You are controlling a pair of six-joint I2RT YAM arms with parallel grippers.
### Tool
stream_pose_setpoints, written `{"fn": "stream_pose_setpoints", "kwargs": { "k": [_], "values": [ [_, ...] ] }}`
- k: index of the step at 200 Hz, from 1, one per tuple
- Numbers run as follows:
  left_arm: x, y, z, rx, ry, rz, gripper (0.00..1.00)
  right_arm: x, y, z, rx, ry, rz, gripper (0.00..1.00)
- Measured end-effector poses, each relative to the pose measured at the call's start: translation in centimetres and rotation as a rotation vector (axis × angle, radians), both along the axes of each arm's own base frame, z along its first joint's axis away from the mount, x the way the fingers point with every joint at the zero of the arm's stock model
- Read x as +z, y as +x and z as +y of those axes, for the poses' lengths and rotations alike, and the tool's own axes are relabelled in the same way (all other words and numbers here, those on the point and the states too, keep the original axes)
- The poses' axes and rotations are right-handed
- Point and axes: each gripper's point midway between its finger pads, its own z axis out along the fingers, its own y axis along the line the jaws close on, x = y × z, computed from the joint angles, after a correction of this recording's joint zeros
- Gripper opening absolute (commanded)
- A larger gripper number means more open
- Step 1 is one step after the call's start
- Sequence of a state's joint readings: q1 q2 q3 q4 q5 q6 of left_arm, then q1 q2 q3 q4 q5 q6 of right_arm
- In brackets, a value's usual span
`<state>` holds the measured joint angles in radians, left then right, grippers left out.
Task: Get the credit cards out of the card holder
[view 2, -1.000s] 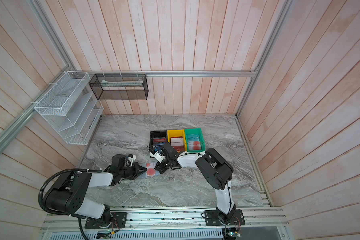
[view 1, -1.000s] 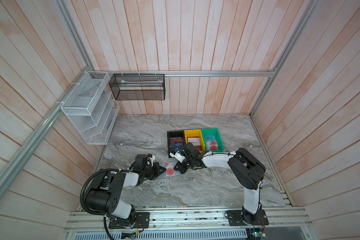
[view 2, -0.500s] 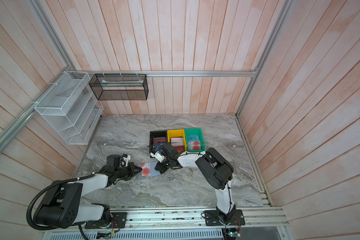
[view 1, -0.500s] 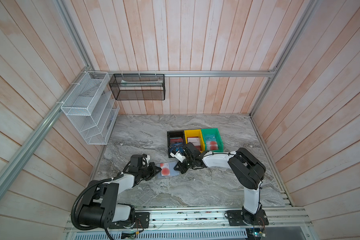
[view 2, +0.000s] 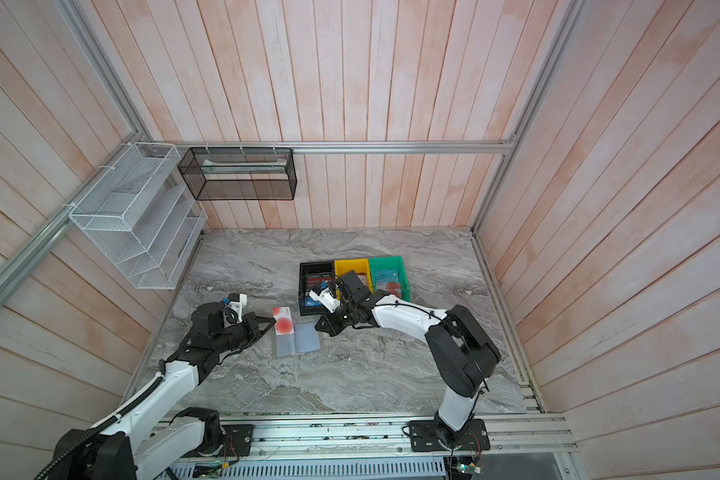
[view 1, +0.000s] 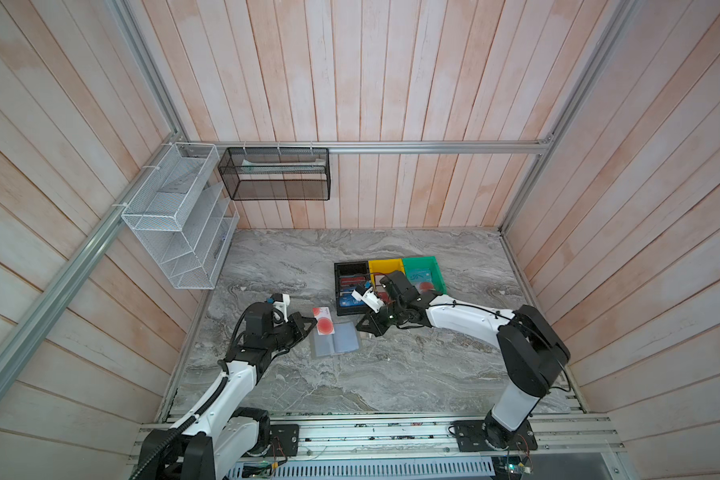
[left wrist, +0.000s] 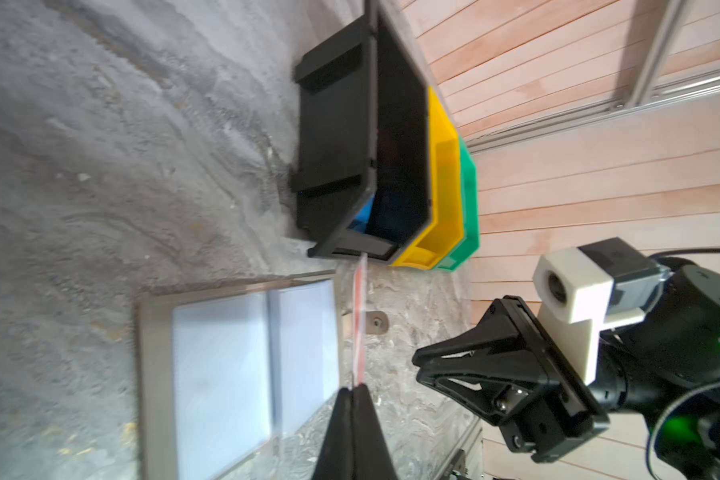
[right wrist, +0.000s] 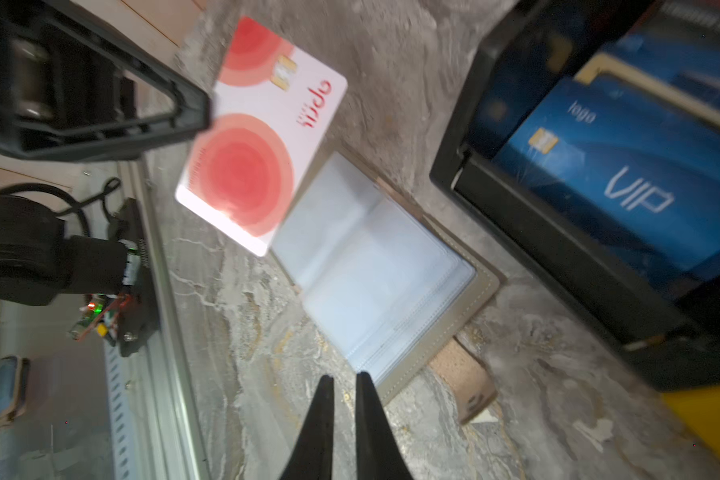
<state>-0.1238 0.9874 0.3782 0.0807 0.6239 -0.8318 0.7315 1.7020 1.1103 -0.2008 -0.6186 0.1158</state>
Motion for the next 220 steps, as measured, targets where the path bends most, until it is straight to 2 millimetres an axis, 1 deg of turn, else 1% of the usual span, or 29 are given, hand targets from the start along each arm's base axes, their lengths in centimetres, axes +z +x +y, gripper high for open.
{"fn": "stream_pose_setpoints", "kwargs": {
  "k": [12,25,38,50,63,80,101,115,142,168,220],
  "values": [
    [0.5,-0.1,-0.3,0.001,-0.038,-0.046,0.0,2.2,0.1,-0.2,0.004,0.069,0.011,0.21],
    [0.5,-0.3,-0.8,-0.003,-0.071,-0.077,0.0,3.9,0.2,-0.4,0.013,0.135,0.034,0.23],
    [0.6,-0.6,-1.5,-0.011,-0.093,-0.101,0.0,4.9,0.3,-0.5,0.024,0.184,0.061,0.25],
    [1.2,-0.6,-2.2,-0.021,-0.115,-0.138,0.0,5.3,0.0,-0.5,0.039,0.219,0.101,0.25],
    [2.1,-0.5,-2.8,-0.022,-0.142,-0.183,0.0,5.2,-0.2,-0.4,0.058,0.242,0.143,0.25],
    [3.1,-0.3,-3.0,-0.002,-0.182,-0.236,0.0,4.3,-0.4,-0.1,0.076,0.246,0.204,0.25],
    [4.2,-0.1,-3.1,0.021,-0.212,-0.286,0.0,2.9,-0.1,0.0,0.076,0.244,0.273,0.26],
    [5.2,0.0,-3.3,0.032,-0.226,-0.322,0.0,2.6,0.1,0.1,0.074,0.249,0.302,0.26],
    [6.2,0.1,-3.3,0.053,-0.242,-0.361,0.0,3.7,0.8,0.6,0.092,0.288,0.301,0.26],
    [6.4,0.3,-3.2,0.076,-0.247,-0.369,0.0,5.1,1.3,1.2,0.118,0.332,0.282,0.26],
    [5.8,0.3,-3.0,0.093,-0.24,-0.36,0.0,5.4,1.2,1.6,0.143,0.367,0.308,0.27]
  ]
}}
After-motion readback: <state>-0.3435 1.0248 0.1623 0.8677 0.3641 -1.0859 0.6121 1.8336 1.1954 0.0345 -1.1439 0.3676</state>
